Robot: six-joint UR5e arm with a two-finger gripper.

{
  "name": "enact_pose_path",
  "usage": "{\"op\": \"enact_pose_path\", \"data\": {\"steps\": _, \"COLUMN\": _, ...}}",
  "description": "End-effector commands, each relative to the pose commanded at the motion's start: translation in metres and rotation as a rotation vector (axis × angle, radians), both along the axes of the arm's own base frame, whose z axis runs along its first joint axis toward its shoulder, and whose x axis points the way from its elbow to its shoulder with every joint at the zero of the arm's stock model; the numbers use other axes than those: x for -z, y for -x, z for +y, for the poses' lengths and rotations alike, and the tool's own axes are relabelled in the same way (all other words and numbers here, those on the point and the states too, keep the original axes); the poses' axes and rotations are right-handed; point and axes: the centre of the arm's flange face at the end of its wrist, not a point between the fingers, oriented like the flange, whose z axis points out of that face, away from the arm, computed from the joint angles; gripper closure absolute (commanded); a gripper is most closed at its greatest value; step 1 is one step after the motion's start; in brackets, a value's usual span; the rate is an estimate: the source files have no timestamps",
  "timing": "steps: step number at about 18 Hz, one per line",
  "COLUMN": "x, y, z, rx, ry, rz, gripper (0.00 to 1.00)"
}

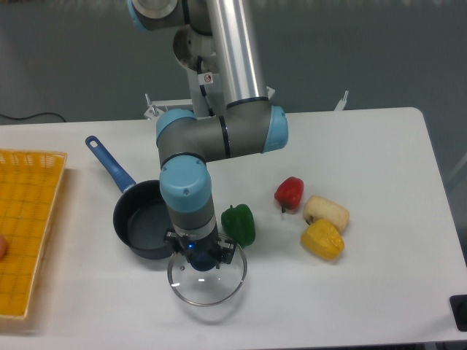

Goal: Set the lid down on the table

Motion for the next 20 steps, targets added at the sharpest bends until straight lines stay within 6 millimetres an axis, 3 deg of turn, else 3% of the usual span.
{"op": "enact_pose_path", "data": {"steps": 12, "x": 0.001, "y": 0.0, "z": 0.002, "rx": -0.005, "ry": -0.002, "rz": 0.0, "gripper": 0.48}}
{"op": "enact_pose_path", "data": {"steps": 20, "x": 0.013, "y": -0.003, "z": 0.003, "rx": -0.006, "ry": 0.014, "rz": -0.011, "gripper": 0.47}}
